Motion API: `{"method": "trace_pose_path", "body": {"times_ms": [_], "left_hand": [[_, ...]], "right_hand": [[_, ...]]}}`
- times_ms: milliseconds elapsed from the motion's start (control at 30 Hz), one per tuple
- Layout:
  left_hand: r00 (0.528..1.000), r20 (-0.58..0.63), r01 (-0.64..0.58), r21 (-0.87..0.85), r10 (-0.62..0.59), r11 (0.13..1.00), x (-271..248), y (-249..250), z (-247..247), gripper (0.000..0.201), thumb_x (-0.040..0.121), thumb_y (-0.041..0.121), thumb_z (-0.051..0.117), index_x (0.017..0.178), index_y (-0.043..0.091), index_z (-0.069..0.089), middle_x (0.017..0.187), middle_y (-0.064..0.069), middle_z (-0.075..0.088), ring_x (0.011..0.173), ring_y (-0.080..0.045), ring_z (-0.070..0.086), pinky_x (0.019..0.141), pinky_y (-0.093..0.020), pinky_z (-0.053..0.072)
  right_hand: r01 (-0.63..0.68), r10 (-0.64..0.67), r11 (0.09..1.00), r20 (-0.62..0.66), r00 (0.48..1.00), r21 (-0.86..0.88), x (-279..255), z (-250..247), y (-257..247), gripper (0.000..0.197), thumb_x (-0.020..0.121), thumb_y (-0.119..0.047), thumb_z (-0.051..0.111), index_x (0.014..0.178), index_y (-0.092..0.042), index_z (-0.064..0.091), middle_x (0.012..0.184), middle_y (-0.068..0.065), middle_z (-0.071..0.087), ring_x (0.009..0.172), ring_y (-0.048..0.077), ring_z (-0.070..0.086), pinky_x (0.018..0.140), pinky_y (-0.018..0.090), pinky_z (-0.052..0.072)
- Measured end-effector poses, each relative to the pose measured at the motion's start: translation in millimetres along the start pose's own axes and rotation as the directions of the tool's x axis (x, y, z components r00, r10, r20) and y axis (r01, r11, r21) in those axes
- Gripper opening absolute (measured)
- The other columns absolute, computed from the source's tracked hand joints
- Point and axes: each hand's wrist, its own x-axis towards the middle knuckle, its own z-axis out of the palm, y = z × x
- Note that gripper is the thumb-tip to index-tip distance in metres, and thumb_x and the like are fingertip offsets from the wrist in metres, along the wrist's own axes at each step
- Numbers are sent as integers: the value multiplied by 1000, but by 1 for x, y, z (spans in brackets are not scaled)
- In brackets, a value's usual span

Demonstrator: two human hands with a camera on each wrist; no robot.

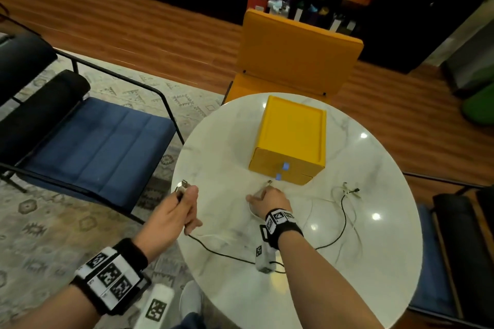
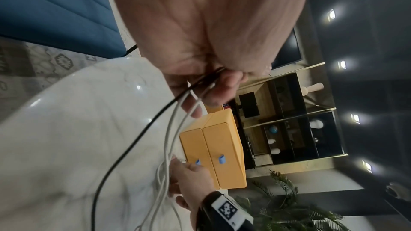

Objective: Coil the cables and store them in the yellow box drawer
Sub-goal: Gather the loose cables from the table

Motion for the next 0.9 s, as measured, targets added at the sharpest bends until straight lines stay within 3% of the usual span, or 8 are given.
{"method": "trace_pose_path", "body": {"times_ms": [100,200,400,467,567,667,767,900], "left_hand": [[999,-11,35,80,-34,996,-8,-2,-6,28,99,26,53,88,2,47,71,-8,38,64,-25,49,48,-17,47],[999,6,47,126,-48,991,-10,-5,-9,4,97,22,59,100,21,62,64,5,45,57,-16,52,52,-22,47],[992,73,104,43,-107,994,7,-7,8,36,101,38,50,94,6,65,55,2,32,47,-12,38,59,-39,48],[990,88,111,-15,-109,994,11,-3,21,38,101,40,48,89,6,60,55,2,30,48,-13,33,54,-36,46],[985,145,113,-131,-94,985,14,9,43,38,101,42,46,91,7,59,57,4,27,51,-13,28,51,-29,38],[973,222,110,-235,-57,966,15,23,64,43,101,46,44,101,6,62,59,6,25,51,-11,26,52,-28,32],[957,290,67,-276,16,959,13,36,83,36,97,40,54,107,7,61,62,6,31,51,-9,29,53,-26,33],[959,279,16,-243,54,970,7,49,102,23,92,30,66,86,10,57,57,10,41,52,-11,31,50,-26,35]], "right_hand": [[20,-22,997,-36,999,-77,8,5,-3,46,90,-45,62,124,-13,60,124,11,65,112,33,63,93,39,53],[78,-85,978,-29,996,-194,9,7,-1,36,96,-18,49,131,-7,54,126,17,63,114,36,62,95,39,53],[182,-179,981,-44,983,62,-42,-23,25,14,79,-33,71,86,-20,69,93,8,71,89,29,67,77,32,57],[353,-319,906,-170,932,234,-73,-40,34,6,76,-20,75,77,-21,68,77,0,71,73,19,65,66,29,55],[646,-517,712,-417,748,276,-124,-68,36,18,73,-5,78,75,-21,68,71,-11,67,62,11,62,60,20,52],[788,-610,576,-528,591,217,-148,-81,39,12,75,-9,75,78,-18,68,72,-10,64,63,8,59,61,15,50],[830,-651,530,-544,530,175,-153,-88,45,8,76,-11,74,82,-15,68,74,-4,64,65,5,57,63,10,46],[830,-686,543,-502,527,129,-153,-89,53,19,77,0,79,86,-14,69,77,-3,65,67,2,58,68,5,45]]}}
